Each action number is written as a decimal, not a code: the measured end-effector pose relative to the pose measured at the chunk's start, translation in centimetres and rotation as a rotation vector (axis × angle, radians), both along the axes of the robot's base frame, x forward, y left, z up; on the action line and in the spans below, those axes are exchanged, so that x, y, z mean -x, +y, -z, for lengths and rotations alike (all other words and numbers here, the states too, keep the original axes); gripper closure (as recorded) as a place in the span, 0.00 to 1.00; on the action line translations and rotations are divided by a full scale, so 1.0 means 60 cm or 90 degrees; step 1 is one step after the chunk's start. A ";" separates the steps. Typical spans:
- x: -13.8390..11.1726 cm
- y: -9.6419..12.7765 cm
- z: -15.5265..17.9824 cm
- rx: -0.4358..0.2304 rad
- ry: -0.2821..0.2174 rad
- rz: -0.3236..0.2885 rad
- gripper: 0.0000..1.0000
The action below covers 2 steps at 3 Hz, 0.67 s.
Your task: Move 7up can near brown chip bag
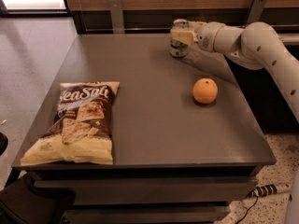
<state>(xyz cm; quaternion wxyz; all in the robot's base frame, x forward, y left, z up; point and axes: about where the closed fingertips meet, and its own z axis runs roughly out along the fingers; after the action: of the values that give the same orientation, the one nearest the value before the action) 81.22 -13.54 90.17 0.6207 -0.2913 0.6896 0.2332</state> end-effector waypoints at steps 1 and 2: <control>0.000 0.000 0.000 0.000 0.000 0.000 1.00; 0.008 -0.001 -0.019 0.005 -0.001 -0.009 1.00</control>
Offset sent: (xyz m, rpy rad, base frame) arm -0.0131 -0.0095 0.0302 -0.0212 -0.0075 0.0254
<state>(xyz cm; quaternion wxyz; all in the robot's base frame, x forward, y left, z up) 80.74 -13.60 91.30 0.6186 -0.2988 0.6878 0.2346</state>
